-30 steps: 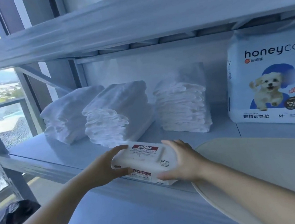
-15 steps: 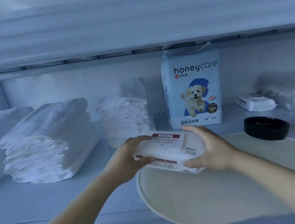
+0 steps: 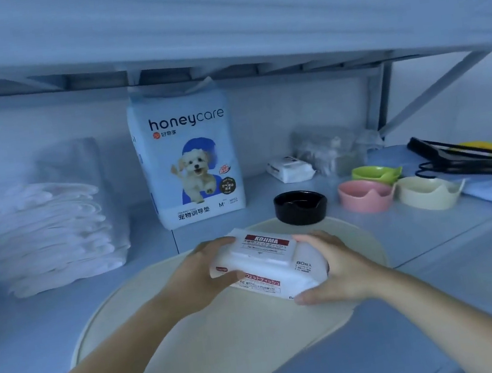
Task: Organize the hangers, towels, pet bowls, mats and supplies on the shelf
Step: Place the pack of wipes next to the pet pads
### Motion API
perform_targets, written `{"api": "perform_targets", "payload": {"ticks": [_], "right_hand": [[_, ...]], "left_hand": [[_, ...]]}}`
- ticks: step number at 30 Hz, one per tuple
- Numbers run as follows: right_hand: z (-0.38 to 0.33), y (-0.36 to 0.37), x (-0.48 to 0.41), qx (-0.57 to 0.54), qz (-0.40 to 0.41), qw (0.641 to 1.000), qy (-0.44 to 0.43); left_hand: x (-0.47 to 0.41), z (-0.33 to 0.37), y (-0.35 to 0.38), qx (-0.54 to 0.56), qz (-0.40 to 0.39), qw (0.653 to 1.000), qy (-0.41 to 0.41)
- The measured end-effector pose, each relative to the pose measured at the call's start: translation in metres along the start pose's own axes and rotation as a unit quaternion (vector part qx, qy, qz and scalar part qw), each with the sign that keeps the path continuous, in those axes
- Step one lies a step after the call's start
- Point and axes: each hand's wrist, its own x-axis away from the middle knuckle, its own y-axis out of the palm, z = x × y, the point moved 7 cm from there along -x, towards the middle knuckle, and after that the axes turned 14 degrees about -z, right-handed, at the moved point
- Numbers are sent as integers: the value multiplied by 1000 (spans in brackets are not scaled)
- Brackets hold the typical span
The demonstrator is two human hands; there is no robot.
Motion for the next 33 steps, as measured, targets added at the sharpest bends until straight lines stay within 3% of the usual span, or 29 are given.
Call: {"api": "perform_targets", "payload": {"ticks": [8,20,25,29,33], "right_hand": [[4,-19,-3,-25,73,995,-60],[49,-172,-37,-52,239,965,-90],[99,-220,-73,-59,281,956,-60],[132,-238,-100,-69,265,960,-53],[153,-244,-128,-98,236,965,-63]], "left_hand": [[-14,11,-3,25,12,1000,10],[-150,102,-50,114,197,968,109],[-231,114,-39,76,214,970,80],[-264,114,-14,68,185,978,72],[-279,125,-6,-52,178,980,78]]}}
